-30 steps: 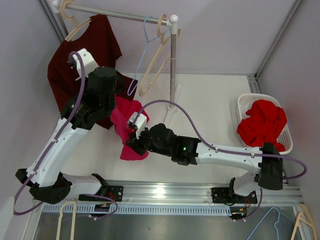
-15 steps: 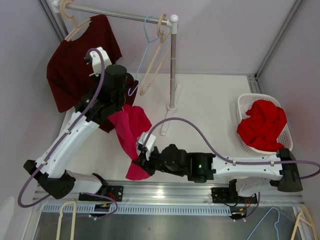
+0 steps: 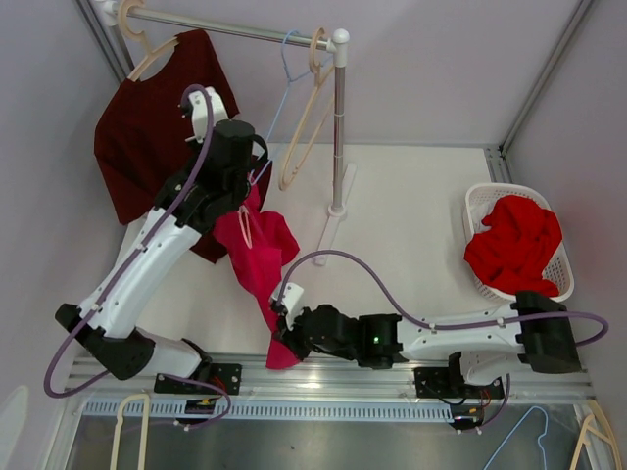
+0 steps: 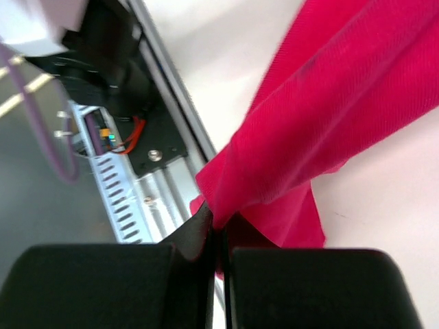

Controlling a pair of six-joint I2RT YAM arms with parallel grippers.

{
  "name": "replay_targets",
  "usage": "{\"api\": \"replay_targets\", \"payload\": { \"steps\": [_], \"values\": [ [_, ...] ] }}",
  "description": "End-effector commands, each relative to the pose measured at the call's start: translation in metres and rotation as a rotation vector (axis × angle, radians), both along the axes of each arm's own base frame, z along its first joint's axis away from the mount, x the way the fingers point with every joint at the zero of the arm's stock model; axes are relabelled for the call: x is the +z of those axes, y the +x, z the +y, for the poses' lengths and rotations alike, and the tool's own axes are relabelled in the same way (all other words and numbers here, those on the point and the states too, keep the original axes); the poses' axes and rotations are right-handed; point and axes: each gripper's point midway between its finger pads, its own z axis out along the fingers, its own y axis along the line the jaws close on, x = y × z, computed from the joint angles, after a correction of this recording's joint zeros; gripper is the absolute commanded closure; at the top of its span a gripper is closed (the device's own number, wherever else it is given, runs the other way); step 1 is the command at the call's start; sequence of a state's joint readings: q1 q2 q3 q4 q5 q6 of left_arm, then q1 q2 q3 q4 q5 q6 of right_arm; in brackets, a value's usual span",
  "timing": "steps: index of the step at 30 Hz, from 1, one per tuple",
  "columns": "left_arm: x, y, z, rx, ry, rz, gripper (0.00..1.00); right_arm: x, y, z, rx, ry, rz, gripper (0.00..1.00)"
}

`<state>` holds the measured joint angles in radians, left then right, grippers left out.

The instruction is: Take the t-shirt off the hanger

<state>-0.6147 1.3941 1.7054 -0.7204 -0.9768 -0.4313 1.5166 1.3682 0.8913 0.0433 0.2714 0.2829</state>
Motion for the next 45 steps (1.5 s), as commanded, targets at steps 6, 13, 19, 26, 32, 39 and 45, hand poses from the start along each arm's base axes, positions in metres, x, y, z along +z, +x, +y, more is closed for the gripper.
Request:
{"api": "replay_targets", "payload": {
  "steps": [6, 13, 19, 26, 32, 39, 45],
  "values": [
    [0.063, -0.068, 0.008, -0.212, -0.248, -0.103, 0.99, -0.003, 0.062, 0.015, -0.161, -0.016, 0.050, 1.00],
    [0.010, -0.143, 0.018, -0.392, -0.320, -0.009, 0.99, -0.009, 0.147, 0.005, -0.290, -0.017, 0.077, 1.00],
    [0.000, -0.185, 0.041, -0.420, -0.342, -0.015, 0.99, -0.023, 0.194, 0.012, -0.334, -0.094, 0.079, 0.95],
    [0.021, -0.209, 0.079, -0.346, -0.307, -0.113, 0.99, -0.055, 0.231, 0.043, -0.379, -0.250, 0.069, 0.01],
    [0.040, -0.207, 0.095, -0.297, -0.245, -0.174, 0.99, -0.103, 0.239, 0.082, -0.319, -0.380, 0.140, 0.01],
    [0.060, -0.209, 0.102, -0.284, -0.231, -0.228, 0.99, -0.156, 0.230, 0.070, -0.342, -0.518, 0.182, 0.01],
    [0.058, -0.203, 0.098, -0.282, -0.224, -0.223, 0.99, -0.171, 0.185, 0.037, -0.295, -0.542, 0.300, 0.43]
  ]
}}
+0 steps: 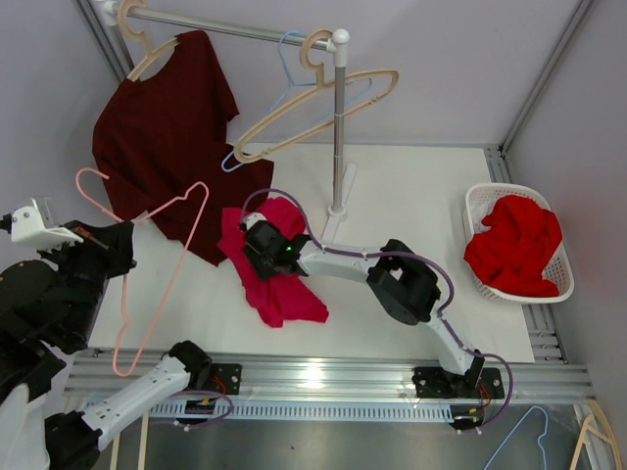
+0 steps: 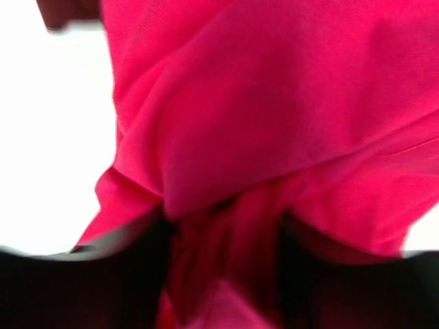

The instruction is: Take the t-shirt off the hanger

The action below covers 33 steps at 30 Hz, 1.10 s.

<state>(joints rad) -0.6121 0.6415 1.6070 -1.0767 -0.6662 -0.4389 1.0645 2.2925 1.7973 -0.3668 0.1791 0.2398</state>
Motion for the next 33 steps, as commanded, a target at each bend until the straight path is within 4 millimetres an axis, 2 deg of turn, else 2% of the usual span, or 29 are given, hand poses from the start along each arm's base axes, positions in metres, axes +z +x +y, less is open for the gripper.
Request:
{"api": "replay_targets", "payload": {
  "steps": [1, 2, 3, 4, 5, 6, 7, 8, 9, 10, 12, 13, 15, 16, 17, 18, 19, 20, 21, 22, 24, 25, 26, 27, 28, 29, 31, 32, 33],
  "values": [
    [0.010, 0.009, -0.002, 0.017, 0.017, -0.024, 0.99, -0.031, -0.061, -0.039, 0.033, -0.092, 0.202, 0.51],
    [0.009, 0.013, -0.004, 0.017, 0.023, -0.018, 0.99, -0.033, -0.073, -0.042, 0.047, -0.099, 0.213, 0.56],
    [0.010, 0.015, -0.006, 0.017, 0.024, -0.018, 0.99, -0.025, -0.081, -0.045, 0.056, -0.092, 0.211, 0.73],
    [0.010, 0.016, -0.007, 0.016, 0.026, -0.019, 0.99, -0.038, -0.097, -0.060, 0.060, -0.130, 0.243, 0.85],
    [0.011, 0.019, -0.009, 0.014, 0.032, -0.017, 0.99, -0.039, -0.112, -0.062, 0.079, -0.135, 0.254, 0.96],
    [0.010, 0.023, -0.011, 0.012, 0.038, -0.014, 0.99, -0.030, -0.119, -0.064, 0.085, -0.115, 0.250, 1.00],
    [0.013, 0.025, -0.014, 0.003, 0.045, -0.024, 0.99, -0.039, -0.131, -0.080, 0.073, -0.138, 0.274, 1.00],
    [0.013, 0.027, -0.016, -0.001, 0.049, -0.027, 0.99, -0.035, -0.137, -0.085, 0.075, -0.126, 0.282, 1.00],
    [0.012, 0.030, -0.017, 0.000, 0.056, -0.020, 0.99, -0.008, -0.141, -0.083, 0.085, -0.058, 0.263, 1.00],
    [0.012, 0.031, -0.017, 0.003, 0.060, -0.021, 0.99, -0.006, -0.146, -0.096, 0.070, -0.056, 0.267, 1.00],
    [0.012, 0.033, -0.019, 0.001, 0.063, -0.021, 0.99, 0.025, -0.143, -0.107, 0.047, -0.011, 0.229, 1.00],
    [0.012, 0.034, -0.019, 0.001, 0.069, -0.025, 0.99, 0.066, -0.139, -0.112, 0.038, 0.066, 0.176, 1.00],
    [0.015, 0.037, -0.021, 0.001, 0.066, -0.042, 0.99, 0.109, -0.127, -0.130, -0.012, 0.107, 0.101, 1.00],
    [0.015, 0.040, -0.022, 0.002, 0.077, -0.043, 0.99, 0.152, -0.115, -0.144, -0.050, 0.195, 0.042, 1.00],
    [0.019, 0.042, -0.022, 0.006, 0.075, -0.056, 0.99, 0.173, -0.106, -0.156, -0.085, 0.227, 0.008, 1.00],
    [0.019, 0.045, -0.024, 0.003, 0.086, -0.056, 0.99, 0.199, -0.094, -0.172, -0.135, 0.255, -0.035, 1.00],
    [0.019, 0.050, -0.029, -0.002, 0.095, -0.048, 0.99, 0.231, -0.073, -0.199, -0.220, 0.318, -0.091, 1.00],
    [0.021, 0.055, -0.031, -0.003, 0.096, -0.049, 0.99, 0.244, -0.063, -0.218, -0.268, 0.319, -0.115, 1.00],
    [0.021, 0.058, -0.038, -0.031, 0.104, -0.045, 0.99, 0.273, -0.049, -0.233, -0.317, 0.365, -0.164, 1.00],
    [0.021, 0.062, -0.042, -0.046, 0.109, -0.040, 0.99, 0.289, -0.025, -0.264, -0.422, 0.375, -0.210, 1.00],
    [0.023, 0.071, -0.048, -0.060, 0.120, -0.019, 0.99, 0.314, -0.007, -0.299, -0.513, 0.364, -0.272, 1.00],
    [0.028, 0.072, -0.051, -0.080, 0.115, -0.024, 0.99, 0.346, 0.002, -0.316, -0.556, 0.397, -0.331, 1.00],
    [0.030, 0.077, -0.050, -0.070, 0.118, -0.020, 0.99, 0.346, 0.019, -0.347, -0.651, 0.344, -0.336, 1.00],
    [0.032, 0.080, -0.050, -0.069, 0.118, -0.026, 0.99, 0.359, 0.025, -0.364, -0.698, 0.336, -0.361, 1.00],
    [0.036, 0.081, -0.052, -0.088, 0.110, -0.039, 0.99, 0.388, 0.028, -0.380, -0.726, 0.358, -0.420, 1.00],
    [0.035, 0.087, -0.048, -0.068, 0.109, -0.029, 0.99, 0.393, 0.035, -0.413, -0.818, 0.336, -0.436, 1.00],
    [0.044, 0.091, -0.049, -0.083, 0.094, -0.045, 0.99, 0.417, 0.040, -0.442, -0.871, 0.364, -0.488, 1.00],
    [0.043, 0.096, -0.048, -0.084, 0.092, -0.036, 0.99, 0.422, 0.042, -0.449, -0.866, 0.388, -0.480, 1.00],
    [0.052, 0.101, -0.048, -0.081, 0.089, -0.044, 0.99, 0.423, 0.047, -0.477, -0.937, 0.376, -0.484, 1.00]
  ]
}}
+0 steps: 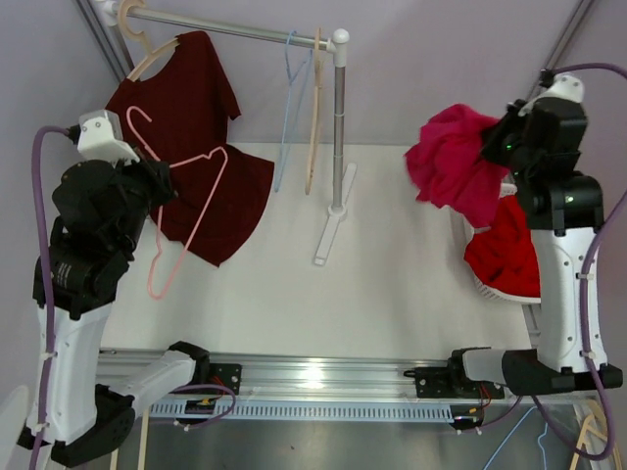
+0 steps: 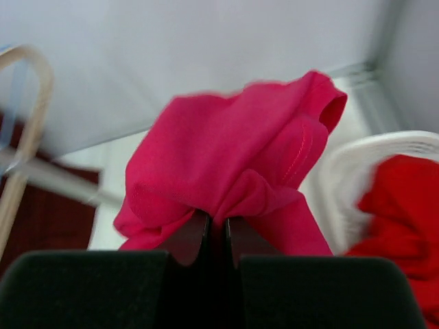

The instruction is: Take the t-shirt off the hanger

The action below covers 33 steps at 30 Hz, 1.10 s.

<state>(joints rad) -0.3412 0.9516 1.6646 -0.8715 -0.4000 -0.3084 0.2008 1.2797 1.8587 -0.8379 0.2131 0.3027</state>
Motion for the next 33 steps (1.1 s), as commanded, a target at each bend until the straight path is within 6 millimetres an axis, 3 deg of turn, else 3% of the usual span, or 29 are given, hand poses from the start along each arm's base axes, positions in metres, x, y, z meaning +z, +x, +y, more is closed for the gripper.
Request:
{"api": "replay_targets", "payload": {
  "steps": [1, 2, 3, 5, 8, 11, 12, 14, 15, 18, 19, 20, 22, 23, 28, 30, 31, 33],
  "values": [
    [0.043, 0.005, -0.010, -0.080, -0.032, -0.107, 0.99, 0.010, -0.002, -0.044, -0.056, -0.004, 0.021, 1.00],
    [0.044, 0.010, -0.010, -0.081, -0.033, -0.105, 0.99, 0.021, -0.004, -0.056, -0.076, 0.007, -0.002, 1.00],
    [0.047, 0.018, -0.013, -0.089, -0.031, -0.105, 0.99, 0.019, -0.004, -0.077, -0.137, 0.012, 0.013, 1.00],
    [0.062, 0.024, -0.018, -0.117, -0.034, -0.128, 0.99, 0.017, -0.001, -0.094, -0.187, 0.029, 0.020, 1.00],
    [0.065, 0.048, -0.032, -0.161, -0.041, -0.113, 0.99, 0.012, -0.004, -0.126, -0.308, 0.045, 0.018, 1.00],
    [0.070, 0.067, -0.040, -0.179, -0.049, -0.126, 0.99, 0.001, -0.007, -0.147, -0.403, 0.055, 0.025, 1.00],
    [0.070, 0.072, -0.043, -0.190, -0.045, -0.128, 0.99, -0.021, -0.004, -0.152, -0.430, 0.071, 0.068, 1.00],
    [0.074, 0.087, -0.049, -0.203, -0.039, -0.134, 0.99, -0.036, -0.005, -0.164, -0.508, 0.078, 0.063, 1.00],
    [0.080, 0.091, -0.054, -0.227, -0.031, -0.155, 0.99, -0.080, -0.003, -0.169, -0.553, 0.098, 0.144, 1.00],
    [0.089, 0.112, -0.063, -0.257, -0.019, -0.167, 0.99, -0.122, -0.006, -0.195, -0.666, 0.124, 0.168, 1.00],
    [0.089, 0.118, -0.069, -0.279, -0.015, -0.164, 0.99, -0.158, -0.008, -0.198, -0.688, 0.147, 0.233, 1.00],
    [0.083, 0.131, -0.073, -0.287, -0.011, -0.146, 0.99, -0.173, -0.006, -0.208, -0.716, 0.160, 0.243, 1.00],
    [0.097, 0.134, -0.075, -0.295, -0.007, -0.182, 0.99, -0.203, -0.009, -0.214, -0.780, 0.192, 0.287, 1.00],
    [0.096, 0.138, -0.076, -0.293, -0.007, -0.183, 0.99, -0.230, -0.013, -0.218, -0.817, 0.197, 0.326, 1.00],
    [0.099, 0.143, -0.078, -0.301, -0.004, -0.207, 0.99, -0.328, -0.012, -0.215, -0.844, 0.253, 0.472, 1.00],
    [0.102, 0.144, -0.078, -0.301, 0.005, -0.226, 0.99, -0.353, -0.008, -0.210, -0.827, 0.284, 0.534, 1.00],
    [0.107, 0.143, -0.078, -0.300, 0.013, -0.244, 0.99, -0.377, -0.009, -0.206, -0.829, 0.296, 0.592, 1.00],
    [0.107, 0.145, -0.078, -0.300, 0.022, -0.249, 0.99, -0.393, -0.011, -0.206, -0.837, 0.291, 0.625, 1.00]
  ]
}}
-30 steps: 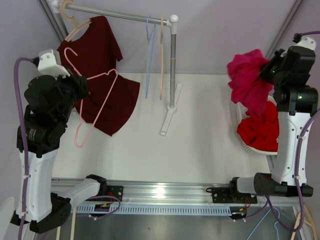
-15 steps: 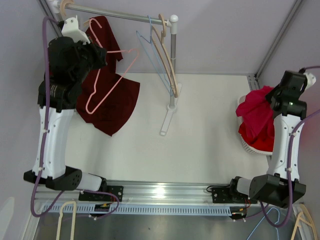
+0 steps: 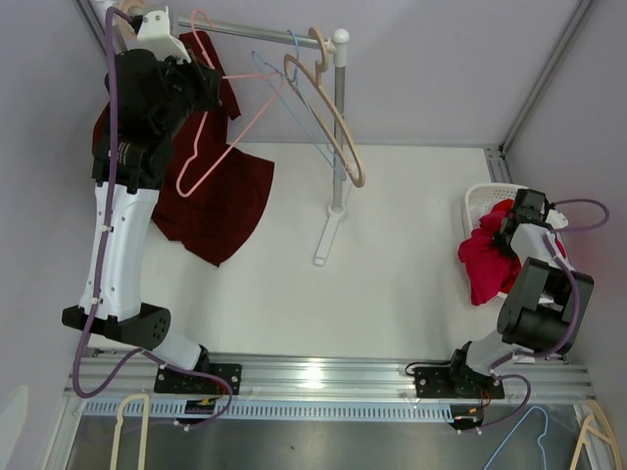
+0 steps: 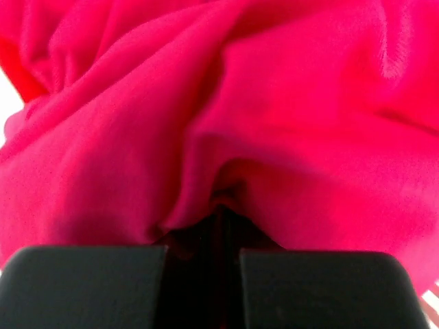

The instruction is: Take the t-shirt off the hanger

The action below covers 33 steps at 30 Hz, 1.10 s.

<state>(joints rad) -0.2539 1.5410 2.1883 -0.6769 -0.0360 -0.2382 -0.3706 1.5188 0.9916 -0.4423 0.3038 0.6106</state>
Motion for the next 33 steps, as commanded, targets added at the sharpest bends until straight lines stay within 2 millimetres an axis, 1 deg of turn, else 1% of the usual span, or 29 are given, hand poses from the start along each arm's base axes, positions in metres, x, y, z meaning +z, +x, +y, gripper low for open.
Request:
{"api": "replay_targets", "payload": {
  "steps": [1, 3, 4, 6, 7, 8, 9, 10, 11, 12, 13, 14, 16, 17, 18, 19, 20, 24, 25, 28, 29, 31, 32, 33],
  "values": [
    [0.039, -0.011, 0.003, -0.019, 0.008, -0.136, 0.99, -0.031, 0.006, -0.005, -0.055, 0.019, -0.001, 1.00],
    [0.042, -0.010, 0.003, -0.018, 0.019, -0.148, 0.99, -0.031, 0.004, -0.007, -0.058, 0.000, 0.008, 1.00],
    [0.042, -0.010, 0.004, -0.017, 0.024, -0.152, 0.99, -0.027, 0.004, -0.011, -0.066, -0.017, 0.009, 1.00],
    [0.041, -0.006, 0.004, -0.008, 0.032, -0.152, 0.99, -0.012, 0.003, -0.013, -0.071, -0.032, -0.003, 1.00],
    [0.041, -0.005, 0.004, -0.008, 0.033, -0.156, 0.99, -0.001, 0.004, -0.014, -0.079, -0.037, -0.013, 0.97],
    [0.038, -0.001, 0.003, -0.011, 0.033, -0.150, 0.99, 0.018, 0.005, -0.014, -0.087, -0.054, -0.061, 0.94],
    [0.038, 0.000, 0.002, -0.011, 0.033, -0.151, 0.99, 0.032, 0.007, -0.013, -0.088, -0.066, -0.093, 0.90],
    [0.039, 0.002, 0.002, -0.009, 0.030, -0.156, 0.99, 0.048, 0.009, -0.012, -0.081, -0.087, -0.121, 0.78],
    [0.039, 0.003, 0.002, -0.008, 0.028, -0.158, 0.99, 0.063, 0.009, -0.012, -0.083, -0.127, -0.136, 0.49],
    [0.038, 0.006, 0.002, -0.006, 0.029, -0.156, 0.99, 0.080, 0.006, -0.011, -0.076, -0.157, -0.148, 0.07],
    [0.039, 0.007, 0.002, -0.002, 0.030, -0.158, 0.99, 0.092, 0.009, -0.013, -0.082, -0.177, -0.172, 0.07],
    [0.037, 0.010, 0.003, 0.003, 0.033, -0.152, 0.99, 0.107, 0.008, -0.016, -0.084, -0.204, -0.173, 0.01],
    [0.037, 0.015, 0.004, 0.014, 0.042, -0.152, 0.99, 0.122, 0.005, -0.019, -0.089, -0.231, -0.183, 0.00],
    [0.036, 0.017, 0.006, 0.035, 0.045, -0.149, 0.99, 0.126, 0.002, -0.020, -0.089, -0.241, -0.173, 0.01],
    [0.034, 0.019, 0.007, 0.043, 0.057, -0.148, 0.99, 0.136, 0.003, -0.021, -0.089, -0.254, -0.188, 0.00],
    [0.032, 0.021, 0.005, 0.047, 0.069, -0.147, 0.99, 0.145, 0.001, -0.019, -0.086, -0.261, -0.207, 0.00],
    [0.034, 0.022, 0.009, 0.078, 0.076, -0.158, 0.99, 0.151, 0.002, -0.018, -0.081, -0.266, -0.223, 0.01],
    [0.031, 0.032, 0.008, 0.106, 0.122, -0.173, 0.99, 0.182, 0.003, -0.008, -0.037, -0.276, -0.305, 0.01],
    [0.030, 0.034, 0.006, 0.105, 0.125, -0.177, 0.99, 0.191, 0.005, -0.001, -0.011, -0.269, -0.333, 0.01],
    [0.024, 0.045, -0.003, 0.096, 0.141, -0.177, 0.99, 0.209, 0.008, 0.011, 0.041, -0.269, -0.383, 0.00],
    [0.019, 0.051, -0.006, 0.099, 0.153, -0.170, 0.99, 0.218, 0.007, 0.015, 0.052, -0.273, -0.410, 0.01],
    [0.021, 0.055, -0.008, 0.111, 0.155, -0.183, 0.99, 0.225, 0.008, 0.020, 0.074, -0.274, -0.436, 0.01],
    [0.022, 0.056, -0.014, 0.103, 0.162, -0.191, 0.99, 0.227, 0.010, 0.027, 0.096, -0.266, -0.449, 0.01],
    [0.017, 0.062, -0.018, 0.101, 0.168, -0.186, 0.99, 0.232, 0.010, 0.030, 0.108, -0.266, -0.467, 0.01]
  ]
}}
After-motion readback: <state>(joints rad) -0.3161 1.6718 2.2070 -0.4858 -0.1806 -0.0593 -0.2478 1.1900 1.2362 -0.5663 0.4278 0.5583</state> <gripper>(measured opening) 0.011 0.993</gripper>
